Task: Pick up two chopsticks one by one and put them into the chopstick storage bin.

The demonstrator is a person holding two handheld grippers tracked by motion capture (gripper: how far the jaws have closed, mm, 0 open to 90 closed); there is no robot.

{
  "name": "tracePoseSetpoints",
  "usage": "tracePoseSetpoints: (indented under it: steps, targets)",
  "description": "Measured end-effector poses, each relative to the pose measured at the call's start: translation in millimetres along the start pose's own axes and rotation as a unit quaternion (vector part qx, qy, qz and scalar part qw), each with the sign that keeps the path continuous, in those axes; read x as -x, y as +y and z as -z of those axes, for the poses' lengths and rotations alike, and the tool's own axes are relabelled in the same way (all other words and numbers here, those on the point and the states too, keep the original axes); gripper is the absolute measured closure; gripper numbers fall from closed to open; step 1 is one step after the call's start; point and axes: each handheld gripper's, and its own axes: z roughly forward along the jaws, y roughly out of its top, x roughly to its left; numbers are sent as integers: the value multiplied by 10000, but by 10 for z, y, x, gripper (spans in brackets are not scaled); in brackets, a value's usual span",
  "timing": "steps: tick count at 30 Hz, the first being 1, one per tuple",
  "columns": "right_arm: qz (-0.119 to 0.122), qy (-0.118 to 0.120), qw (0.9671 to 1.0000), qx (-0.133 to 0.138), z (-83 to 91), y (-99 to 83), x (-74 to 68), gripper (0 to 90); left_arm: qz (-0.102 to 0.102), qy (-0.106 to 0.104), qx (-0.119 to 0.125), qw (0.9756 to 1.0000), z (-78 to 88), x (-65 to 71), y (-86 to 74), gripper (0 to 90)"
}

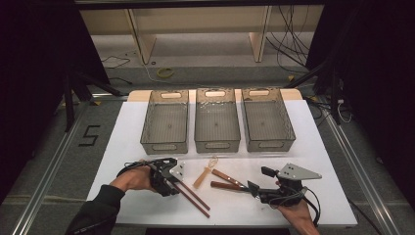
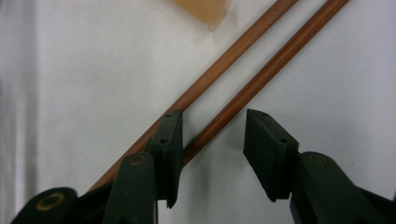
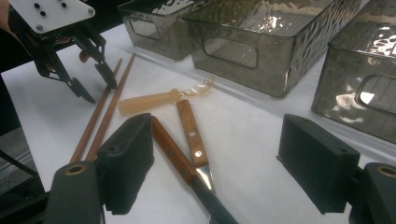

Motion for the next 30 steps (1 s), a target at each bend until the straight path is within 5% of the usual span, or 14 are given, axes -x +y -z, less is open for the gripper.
tracePoseSetpoints:
  steps: [13,30]
  targets:
    - [-29,42,10000,-66,-19,-7,15,271,-239,-201,-637,9975,-4,38,113,679]
    - [-36,60,9999,-84,-26,-6,14,274,-726,-221,-501,9959,3,112,84,783]
